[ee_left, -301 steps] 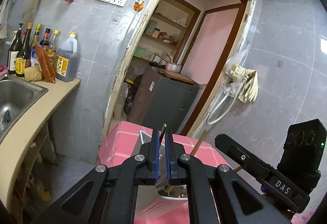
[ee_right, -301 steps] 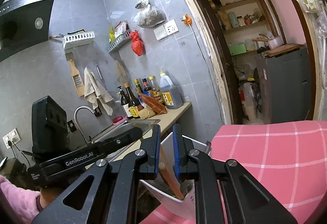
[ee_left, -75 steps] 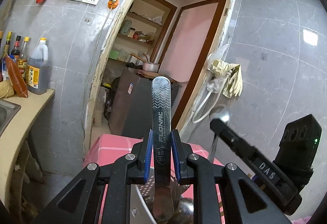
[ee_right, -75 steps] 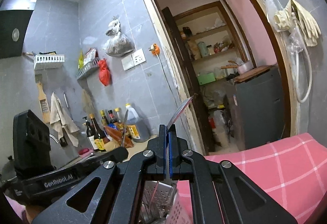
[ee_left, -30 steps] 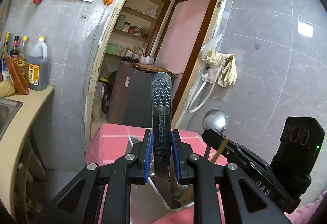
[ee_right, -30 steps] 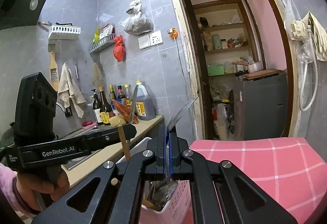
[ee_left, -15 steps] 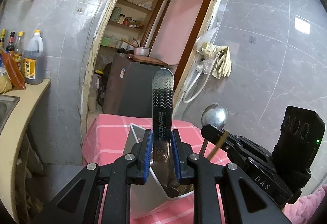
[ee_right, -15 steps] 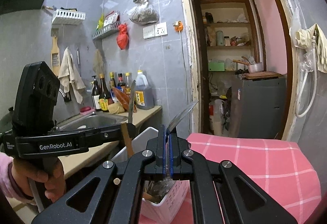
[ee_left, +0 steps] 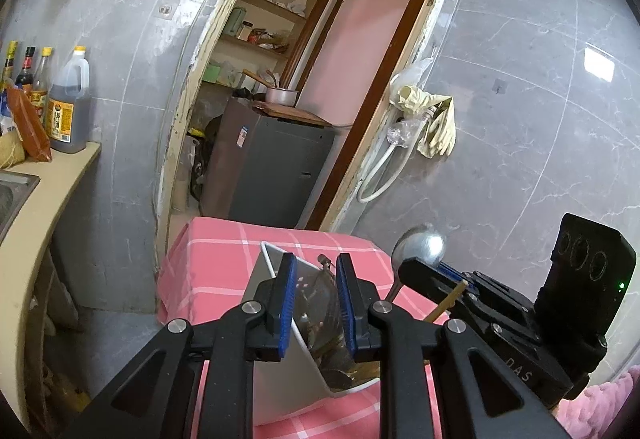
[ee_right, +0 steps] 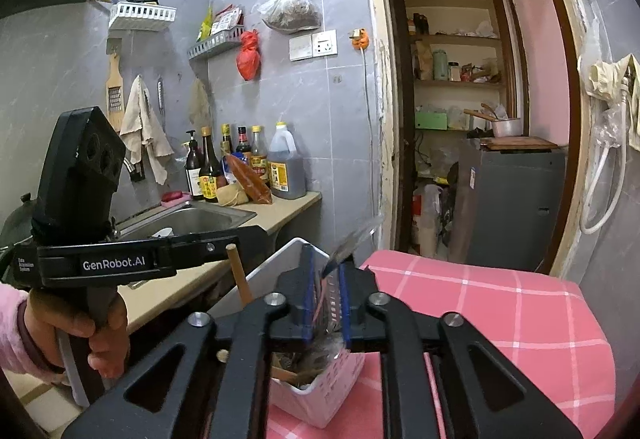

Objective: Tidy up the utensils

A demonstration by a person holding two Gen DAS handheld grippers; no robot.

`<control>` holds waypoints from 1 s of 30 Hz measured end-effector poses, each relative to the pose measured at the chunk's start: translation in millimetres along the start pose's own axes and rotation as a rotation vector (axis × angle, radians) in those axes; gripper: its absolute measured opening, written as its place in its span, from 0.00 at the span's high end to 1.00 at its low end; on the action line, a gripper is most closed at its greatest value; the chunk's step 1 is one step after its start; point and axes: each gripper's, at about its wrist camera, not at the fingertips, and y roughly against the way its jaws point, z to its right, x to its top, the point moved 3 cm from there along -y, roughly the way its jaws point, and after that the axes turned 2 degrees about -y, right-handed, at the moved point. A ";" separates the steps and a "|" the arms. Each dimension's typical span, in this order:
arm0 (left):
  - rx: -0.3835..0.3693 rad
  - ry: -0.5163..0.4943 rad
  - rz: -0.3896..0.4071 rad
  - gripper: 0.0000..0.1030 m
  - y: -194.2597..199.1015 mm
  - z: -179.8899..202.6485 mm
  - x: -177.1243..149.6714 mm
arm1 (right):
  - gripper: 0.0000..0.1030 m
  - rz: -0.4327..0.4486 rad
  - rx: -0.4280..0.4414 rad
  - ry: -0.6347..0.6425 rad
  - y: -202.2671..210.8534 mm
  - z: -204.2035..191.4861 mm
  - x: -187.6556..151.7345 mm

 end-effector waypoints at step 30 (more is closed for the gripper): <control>0.204 -0.035 0.134 0.10 79.1 75.5 -15.3 | 0.17 0.127 -0.142 -0.117 131.2 33.2 6.9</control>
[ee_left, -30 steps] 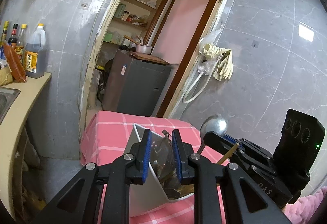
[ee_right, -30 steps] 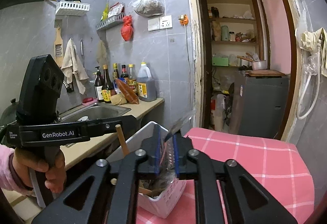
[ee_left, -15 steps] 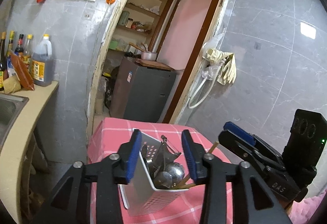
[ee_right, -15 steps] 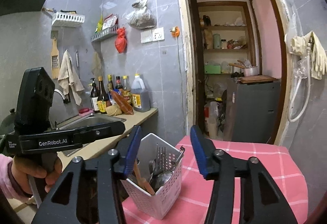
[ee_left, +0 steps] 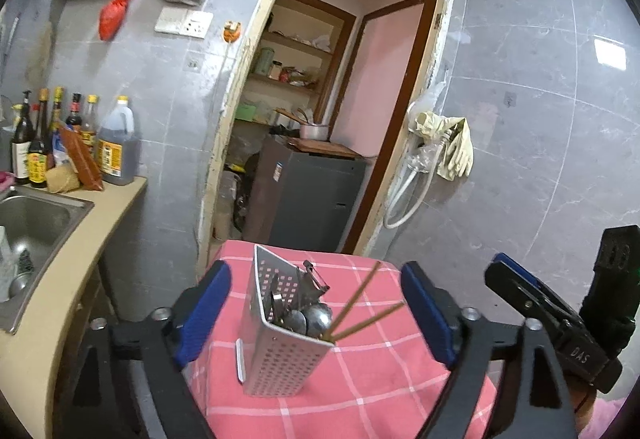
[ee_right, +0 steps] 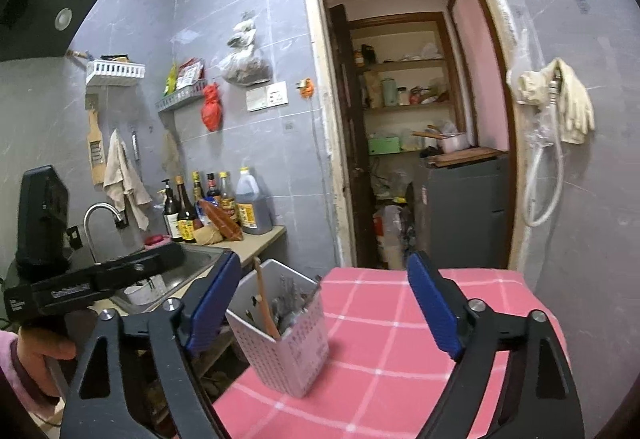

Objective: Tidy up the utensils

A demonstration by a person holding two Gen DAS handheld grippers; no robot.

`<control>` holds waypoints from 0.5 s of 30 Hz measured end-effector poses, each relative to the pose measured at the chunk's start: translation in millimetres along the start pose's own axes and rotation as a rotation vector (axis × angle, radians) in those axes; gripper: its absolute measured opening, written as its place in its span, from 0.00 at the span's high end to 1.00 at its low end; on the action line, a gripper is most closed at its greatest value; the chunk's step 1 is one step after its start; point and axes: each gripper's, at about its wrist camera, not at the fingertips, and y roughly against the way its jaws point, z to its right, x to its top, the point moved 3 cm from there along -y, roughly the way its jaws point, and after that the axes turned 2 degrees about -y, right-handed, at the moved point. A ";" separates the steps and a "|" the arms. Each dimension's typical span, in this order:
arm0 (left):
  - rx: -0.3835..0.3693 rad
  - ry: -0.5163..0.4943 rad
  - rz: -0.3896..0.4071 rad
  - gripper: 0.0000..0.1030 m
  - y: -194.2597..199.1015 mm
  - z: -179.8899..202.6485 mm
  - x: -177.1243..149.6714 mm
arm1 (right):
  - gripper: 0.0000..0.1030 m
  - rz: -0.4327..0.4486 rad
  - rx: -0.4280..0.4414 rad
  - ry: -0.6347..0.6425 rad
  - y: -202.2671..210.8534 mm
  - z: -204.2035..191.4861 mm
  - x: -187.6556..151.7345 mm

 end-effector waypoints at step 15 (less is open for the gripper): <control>0.112 -0.033 0.014 0.00 72.2 54.9 -48.8 | 0.01 -0.045 -0.144 -0.032 109.5 45.6 -31.0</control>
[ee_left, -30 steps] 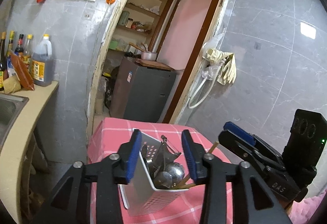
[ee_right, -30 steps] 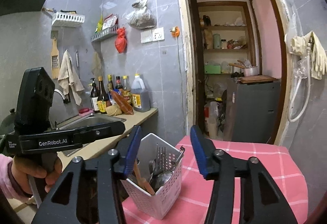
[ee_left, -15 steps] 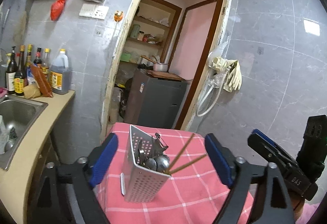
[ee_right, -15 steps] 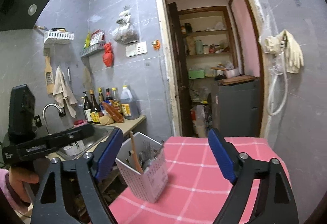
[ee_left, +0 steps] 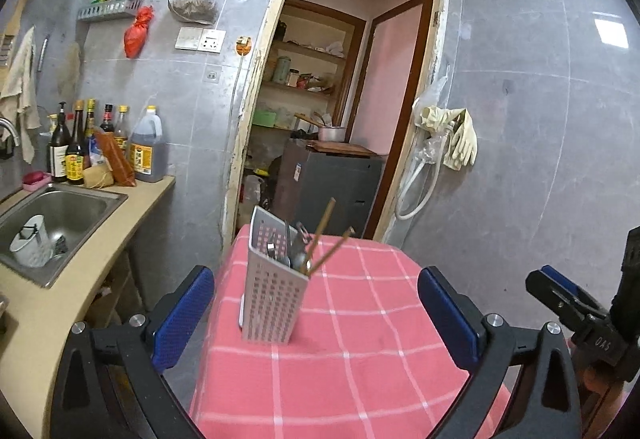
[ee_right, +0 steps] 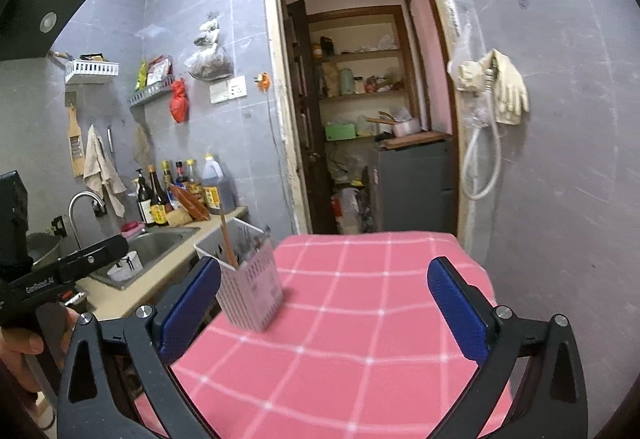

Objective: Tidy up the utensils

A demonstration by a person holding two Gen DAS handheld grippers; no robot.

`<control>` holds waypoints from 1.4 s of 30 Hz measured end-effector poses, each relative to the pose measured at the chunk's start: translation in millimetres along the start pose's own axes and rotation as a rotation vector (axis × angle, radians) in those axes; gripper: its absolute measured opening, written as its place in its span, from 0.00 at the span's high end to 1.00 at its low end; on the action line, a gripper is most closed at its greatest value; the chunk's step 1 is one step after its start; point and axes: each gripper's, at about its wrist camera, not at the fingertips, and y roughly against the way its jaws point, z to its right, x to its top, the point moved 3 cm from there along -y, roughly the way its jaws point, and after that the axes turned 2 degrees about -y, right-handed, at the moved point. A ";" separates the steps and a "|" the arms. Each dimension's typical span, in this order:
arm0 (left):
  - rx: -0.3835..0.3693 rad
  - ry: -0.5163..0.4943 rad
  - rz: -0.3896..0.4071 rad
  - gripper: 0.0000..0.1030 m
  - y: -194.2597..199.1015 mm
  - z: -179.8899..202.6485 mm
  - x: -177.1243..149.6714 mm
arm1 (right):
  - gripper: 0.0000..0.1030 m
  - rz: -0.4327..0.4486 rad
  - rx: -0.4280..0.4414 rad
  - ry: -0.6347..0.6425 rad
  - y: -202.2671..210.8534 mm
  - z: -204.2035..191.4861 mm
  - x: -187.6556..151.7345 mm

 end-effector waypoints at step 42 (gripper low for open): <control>0.107 -0.083 -0.069 0.00 77.5 40.8 -61.0 | 0.01 -0.073 -0.096 -0.030 100.8 20.3 -57.5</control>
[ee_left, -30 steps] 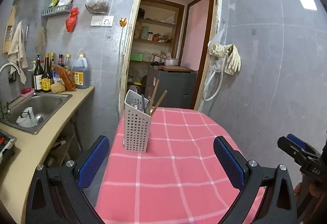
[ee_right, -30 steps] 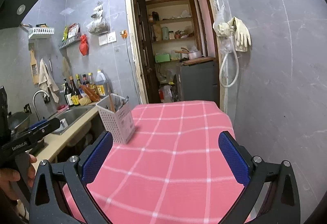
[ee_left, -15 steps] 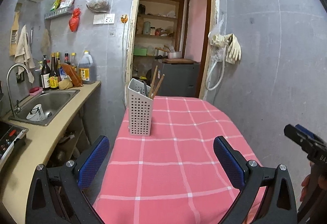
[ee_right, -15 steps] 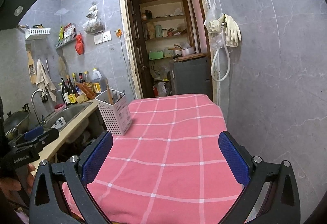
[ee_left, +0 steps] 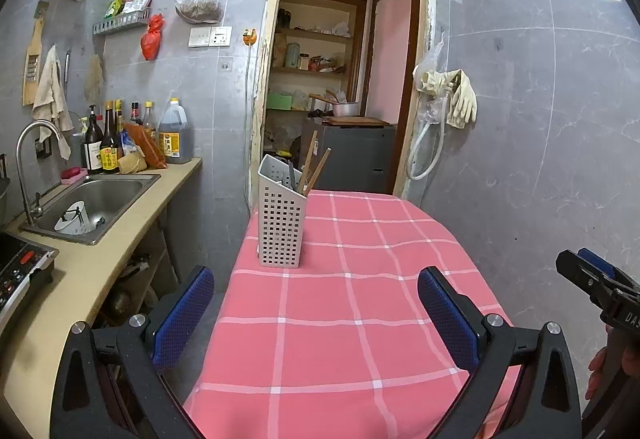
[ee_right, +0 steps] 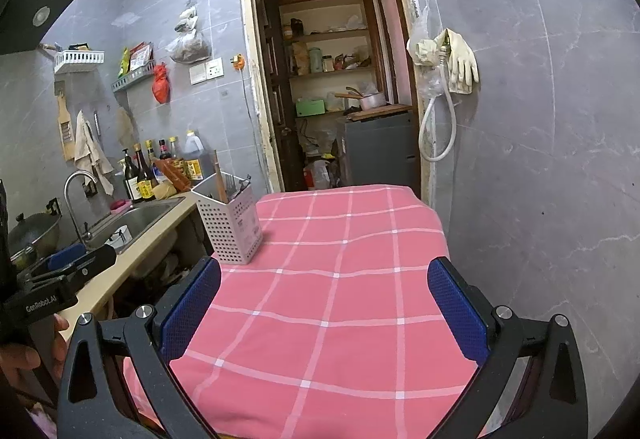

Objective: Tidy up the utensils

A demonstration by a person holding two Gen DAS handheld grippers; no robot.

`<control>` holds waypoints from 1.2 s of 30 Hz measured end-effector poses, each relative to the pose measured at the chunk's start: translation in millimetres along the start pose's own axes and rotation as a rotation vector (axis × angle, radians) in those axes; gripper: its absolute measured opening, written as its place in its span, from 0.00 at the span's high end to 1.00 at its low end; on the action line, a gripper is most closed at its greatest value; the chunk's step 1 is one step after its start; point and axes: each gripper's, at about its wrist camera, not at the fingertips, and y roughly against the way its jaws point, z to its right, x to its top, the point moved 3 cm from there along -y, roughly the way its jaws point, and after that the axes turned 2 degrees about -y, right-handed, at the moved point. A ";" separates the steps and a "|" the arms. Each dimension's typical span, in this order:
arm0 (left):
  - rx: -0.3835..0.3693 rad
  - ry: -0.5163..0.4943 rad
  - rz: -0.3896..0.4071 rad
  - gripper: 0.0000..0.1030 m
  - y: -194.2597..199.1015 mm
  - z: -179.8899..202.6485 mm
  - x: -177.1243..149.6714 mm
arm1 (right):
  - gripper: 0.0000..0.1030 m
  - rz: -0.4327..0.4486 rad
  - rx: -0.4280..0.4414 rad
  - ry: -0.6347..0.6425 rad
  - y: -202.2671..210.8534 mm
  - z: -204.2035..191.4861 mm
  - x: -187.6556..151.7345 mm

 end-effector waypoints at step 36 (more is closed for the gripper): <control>-0.013 -0.006 -0.013 0.00 -0.7 8.7 1.4 | 0.01 -0.004 0.001 0.001 1.4 -4.3 -0.5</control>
